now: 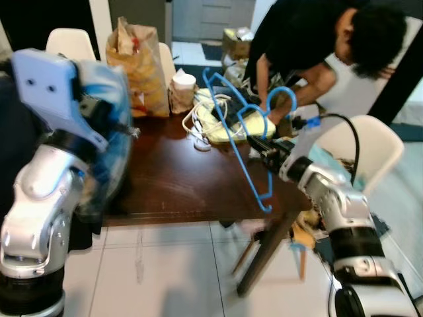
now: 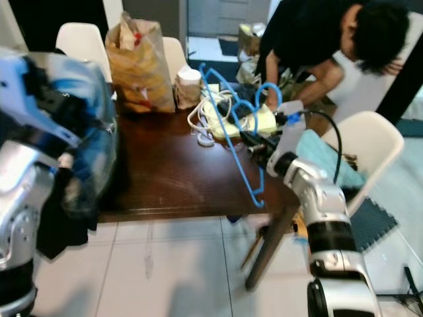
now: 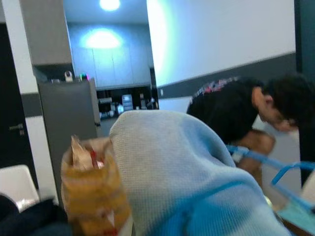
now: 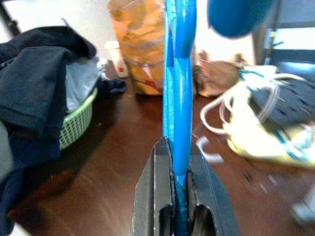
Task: Hang hanger
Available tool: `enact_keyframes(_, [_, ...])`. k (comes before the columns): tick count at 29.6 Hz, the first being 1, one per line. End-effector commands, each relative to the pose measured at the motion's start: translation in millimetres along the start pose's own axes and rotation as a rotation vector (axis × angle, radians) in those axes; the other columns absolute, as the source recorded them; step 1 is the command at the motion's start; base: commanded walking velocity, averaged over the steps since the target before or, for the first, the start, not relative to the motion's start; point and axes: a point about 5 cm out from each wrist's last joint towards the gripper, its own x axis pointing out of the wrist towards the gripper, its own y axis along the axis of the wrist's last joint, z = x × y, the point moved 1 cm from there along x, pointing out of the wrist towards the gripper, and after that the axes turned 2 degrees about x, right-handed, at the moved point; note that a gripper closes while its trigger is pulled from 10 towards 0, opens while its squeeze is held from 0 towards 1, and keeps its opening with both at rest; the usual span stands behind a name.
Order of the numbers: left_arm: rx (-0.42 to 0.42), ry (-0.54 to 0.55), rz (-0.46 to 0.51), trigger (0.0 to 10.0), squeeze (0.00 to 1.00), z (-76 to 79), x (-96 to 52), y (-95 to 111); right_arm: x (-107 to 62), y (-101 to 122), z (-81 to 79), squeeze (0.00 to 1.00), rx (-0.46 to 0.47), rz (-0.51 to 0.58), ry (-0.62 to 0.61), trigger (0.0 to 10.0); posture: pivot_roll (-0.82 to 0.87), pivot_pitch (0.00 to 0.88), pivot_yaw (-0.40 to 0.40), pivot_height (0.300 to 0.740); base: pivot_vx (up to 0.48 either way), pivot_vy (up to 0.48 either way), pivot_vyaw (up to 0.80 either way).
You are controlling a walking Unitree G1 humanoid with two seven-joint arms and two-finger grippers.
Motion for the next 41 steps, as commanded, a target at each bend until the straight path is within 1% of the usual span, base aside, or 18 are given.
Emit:
enact_keyframes(1, [-0.018, 0.017, -0.010, 10.0, 0.00, 1.7, 3.2, 1, -0.3, -5, -2.3, 0.00, 0.020, -0.015, 0.018, 10.0, 0.07, 0.000, -0.087, 0.740, 0.480, 0.000, 0.00])
enact_keyframes(6, [-0.026, 0.099, -0.029, 10.0, 0.00, -7.7, 2.1, -1, 0.1, -5, -0.7, 0.00, -0.008, -0.021, 0.011, 10.0, 0.07, 0.000, -0.093, 0.740, 0.480, 0.000, 0.00])
enact_keyframes(10, [-0.042, 0.094, -0.049, 10.0, 0.00, -6.8, 0.6, -4, 0.7, -7, 0.1, 0.00, -0.016, -0.028, 0.003, 10.0, 0.07, 0.000, -0.093, 0.740, 0.480, 0.000, 0.00])
enact_keyframes(11, [-0.120, 0.012, -0.113, 10.0, 0.00, 7.2, -4.2, -15, 1.4, -7, 0.9, 0.00, -0.024, -0.037, -0.007, 10.0, 0.07, 0.000, -0.097, 0.740, 0.341, 0.000, 0.00])
enact_keyframes(12, [-0.120, 0.012, -0.113, 10.0, 0.00, 7.2, -4.2, -15, 1.4, -7, 0.9, 0.00, -0.024, -0.037, -0.007, 10.0, 0.07, 0.000, -0.097, 0.740, 0.341, 0.000, 0.00])
enact_keyframes(14, [-0.216, -0.167, -0.228, 10.0, 0.00, 38.4, -16.7, -33, 2.2, -9, 4.7, 0.00, -0.035, -0.065, -0.048, 10.0, 0.07, 0.000, -0.097, 0.740, 0.000, 0.000, 0.00])
enact_keyframes(15, [-0.216, -0.167, -0.228, 10.0, 0.00, 38.4, -16.7, -33, 2.2, -9, 4.7, 0.00, -0.035, -0.065, -0.048, 10.0, 0.07, 0.000, -0.097, 0.740, 0.000, 0.000, 0.00])
enact_keyframes(17, [-0.275, -0.312, -0.282, 10.0, 0.00, 66.8, -29.1, -43, 0.8, -8, 8.8, 0.00, -0.035, -0.070, -0.075, 10.0, 0.06, 0.000, -0.098, 0.740, 0.000, 0.000, -0.79])
enact_keyframes(19, [-0.275, -0.312, -0.282, 10.0, 0.00, 66.8, -29.1, -43, 0.8, -8, 8.8, 0.00, -0.035, -0.070, -0.075, 10.0, 0.06, 0.000, -0.098, 0.740, 0.000, 0.000, -0.79])
enact_keyframes(20, [-0.290, -0.371, -0.302, 10.0, 0.00, 77.7, -34.5, -45, -0.1, -7, 9.9, 0.00, -0.035, -0.066, -0.079, 10.0, 0.06, 0.000, -0.098, 0.740, 0.000, 0.000, -0.79])
enact_keyframes(23, [-0.300, -0.432, -0.326, 10.0, 0.00, 87.6, -41.2, -48, -0.6, -4, 10.7, 0.00, -0.033, -0.055, -0.084, 10.0, 0.05, 0.000, -0.098, 0.740, 0.000, 0.000, -0.58])
enact_keyframes(25, [-0.301, -0.486, -0.396, 10.0, 0.00, 97.0, -52.7, -56, -0.9, -2, 10.9, 0.00, -0.038, -0.043, -0.085, 10.0, 0.05, 0.000, -0.096, 0.740, 0.000, 0.000, 0.00])
enact_keyframes(30, [-0.262, -0.407, -0.580, 10.0, 0.00, 86.4, -72.3, -83, -0.2, -2, 9.6, 0.00, -0.041, -0.039, -0.082, 10.0, 0.06, 0.000, -0.093, 0.740, 0.000, 0.000, 0.00])
enact_keyframes(34, [-0.223, -0.337, -0.648, 10.0, 0.00, 73.9, -77.9, -89, 0.5, -3, 8.7, 0.00, -0.043, -0.042, -0.079, 10.0, 0.06, 0.000, -0.094, 0.740, 0.000, 0.000, 0.00])
enact_keyframes(35, [-0.177, -0.276, -0.685, 10.0, 0.09, 62.5, -80.2, -92, 1.1, -3, 7.3, 0.00, -0.043, -0.045, -0.071, 10.0, 0.06, 0.000, -0.092, 0.740, 0.000, 0.000, 0.00])
enact_keyframes(38, [-0.144, -0.235, -0.707, 10.0, 0.09, 54.9, -81.6, -94, 1.5, -4, 6.4, 0.00, -0.043, -0.047, -0.065, 10.0, 0.06, 0.000, -0.092, 0.740, 0.000, 0.000, 0.00])
enact_keyframes(39, [-0.093, -0.149, -0.732, 10.0, 1.00, 40.9, -83.2, -97, 2.7, -4, 3.9, 0.00, -0.043, -0.050, -0.050, 10.0, 0.06, 0.000, -0.092, 0.740, 0.000, 0.000, 0.00])
enact_keyframes(41, [-0.063, -0.079, -0.741, 10.0, 1.00, 30.8, -83.9, -98, 3.5, -5, 1.5, 0.00, -0.046, -0.054, -0.035, 10.0, 0.06, 0.000, -0.091, 0.740, 0.000, 0.000, 0.00])
